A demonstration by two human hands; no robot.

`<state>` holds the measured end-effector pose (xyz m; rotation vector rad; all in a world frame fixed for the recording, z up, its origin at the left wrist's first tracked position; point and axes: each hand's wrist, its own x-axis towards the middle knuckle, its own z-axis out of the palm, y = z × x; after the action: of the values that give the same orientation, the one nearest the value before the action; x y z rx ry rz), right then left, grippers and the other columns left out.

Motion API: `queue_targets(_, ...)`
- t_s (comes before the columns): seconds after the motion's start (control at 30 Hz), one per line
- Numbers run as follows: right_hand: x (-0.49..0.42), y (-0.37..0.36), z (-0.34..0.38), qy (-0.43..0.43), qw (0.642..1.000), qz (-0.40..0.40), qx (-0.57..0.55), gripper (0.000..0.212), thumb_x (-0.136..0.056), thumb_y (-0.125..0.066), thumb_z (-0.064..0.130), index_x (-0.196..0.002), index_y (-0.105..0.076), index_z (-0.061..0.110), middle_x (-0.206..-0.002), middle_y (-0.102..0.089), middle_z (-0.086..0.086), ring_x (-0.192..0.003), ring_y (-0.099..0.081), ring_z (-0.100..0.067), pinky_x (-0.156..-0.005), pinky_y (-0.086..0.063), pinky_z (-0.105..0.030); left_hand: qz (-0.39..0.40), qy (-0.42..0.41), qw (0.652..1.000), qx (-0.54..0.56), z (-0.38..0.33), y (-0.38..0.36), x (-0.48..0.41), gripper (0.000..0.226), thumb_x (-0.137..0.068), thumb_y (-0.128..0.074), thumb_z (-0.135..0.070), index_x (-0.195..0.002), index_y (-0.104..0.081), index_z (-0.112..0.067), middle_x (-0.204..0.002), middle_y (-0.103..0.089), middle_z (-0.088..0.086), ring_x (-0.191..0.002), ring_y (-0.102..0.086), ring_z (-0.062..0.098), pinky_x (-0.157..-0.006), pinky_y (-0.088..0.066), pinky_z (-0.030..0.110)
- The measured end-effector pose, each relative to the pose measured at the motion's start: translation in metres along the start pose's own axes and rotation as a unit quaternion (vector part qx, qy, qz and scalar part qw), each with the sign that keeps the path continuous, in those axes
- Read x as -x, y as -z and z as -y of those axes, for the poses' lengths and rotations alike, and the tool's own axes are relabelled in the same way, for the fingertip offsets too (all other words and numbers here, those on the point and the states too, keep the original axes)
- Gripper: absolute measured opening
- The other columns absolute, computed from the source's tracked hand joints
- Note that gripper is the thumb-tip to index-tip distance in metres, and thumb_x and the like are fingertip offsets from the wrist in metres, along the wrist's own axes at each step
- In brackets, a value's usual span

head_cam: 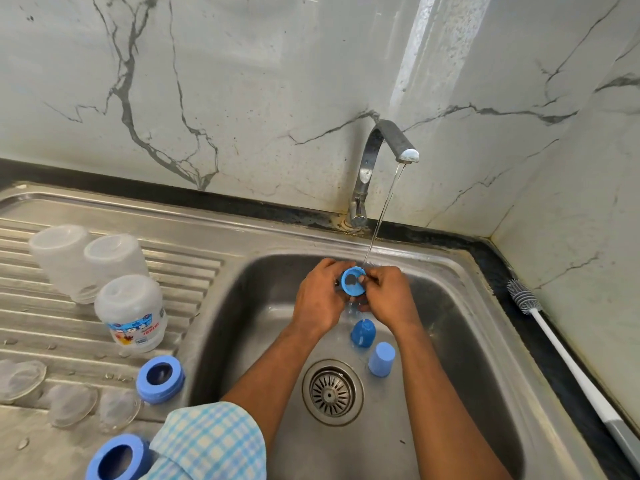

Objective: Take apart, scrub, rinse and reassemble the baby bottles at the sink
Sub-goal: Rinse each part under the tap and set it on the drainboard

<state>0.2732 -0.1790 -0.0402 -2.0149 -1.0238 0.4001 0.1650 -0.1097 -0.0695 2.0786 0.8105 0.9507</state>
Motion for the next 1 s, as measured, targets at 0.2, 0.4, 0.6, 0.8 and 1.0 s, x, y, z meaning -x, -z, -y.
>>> queue_targets(0.2, 0.001, 0.006, 0.003, 0.011, 0.995, -0.067, -0.074, 0.021, -0.086, -0.073, 0.006, -0.105, -0.07, 0.013, -0.094, -0.069, 0.004, -0.088, -0.066, -0.006, -0.081, -0.055, -0.019, 0.095, 0.146, 0.964, 0.201, -0.006, -0.002, -0.001, 0.06, -0.09, -0.067, -0.004, -0.145, -0.048, -0.023, -0.117, -0.062, 0.001, -0.106, -0.062, 0.016, -0.089, -0.052, 0.024)
queue_targets(0.4, 0.001, 0.014, 0.001, 0.019, 0.982, -0.016, -0.188, 0.019, -0.079, -0.079, 0.01, -0.095, -0.069, 0.011, -0.092, -0.072, -0.001, -0.088, -0.067, -0.009, -0.076, -0.054, -0.017, 0.075, 0.271, 0.779, 0.56, -0.018, 0.006, -0.003, 0.023, -0.1, -0.053, -0.014, -0.121, -0.064, -0.01, -0.108, -0.073, 0.013, -0.095, -0.071, 0.02, -0.086, -0.058, 0.031)
queue_targets(0.6, 0.005, 0.016, 0.002, -0.003, 0.962, 0.04, -0.271, 0.041, -0.078, -0.079, 0.007, -0.116, -0.064, 0.018, -0.108, -0.072, 0.002, -0.101, -0.069, -0.011, -0.084, -0.057, -0.026, 0.031, 0.3, 0.71, 0.637, -0.014, 0.013, -0.006, 0.029, -0.104, -0.039, -0.005, -0.11, -0.067, -0.006, -0.099, -0.07, 0.017, -0.089, -0.066, 0.02, -0.085, -0.059, 0.032)
queue_targets(0.8, 0.006, 0.016, 0.006, 0.021, 0.973, 0.023, -0.227, 0.047, -0.072, -0.082, -0.002, -0.111, -0.066, 0.018, -0.107, -0.071, 0.004, -0.099, -0.067, -0.007, -0.081, -0.055, -0.017, 0.053, 0.297, 0.751, 0.587, -0.022, 0.007, -0.002, 0.027, -0.098, -0.055, -0.009, -0.124, -0.063, -0.005, -0.112, -0.072, 0.016, -0.098, -0.07, 0.023, -0.088, -0.058, 0.033)
queue_targets(1.0, 0.006, 0.02, 0.004, 0.021, 0.971, 0.027, -0.235, 0.041, -0.072, -0.083, 0.002, -0.106, -0.07, 0.022, -0.103, -0.074, 0.006, -0.097, -0.069, -0.006, -0.085, -0.055, -0.021, 0.045, 0.314, 0.72, 0.617, -0.017, 0.01, -0.003, 0.025, -0.101, -0.048, -0.008, -0.12, -0.063, -0.004, -0.105, -0.073, 0.015, -0.095, -0.071, 0.023, -0.081, -0.06, 0.03)
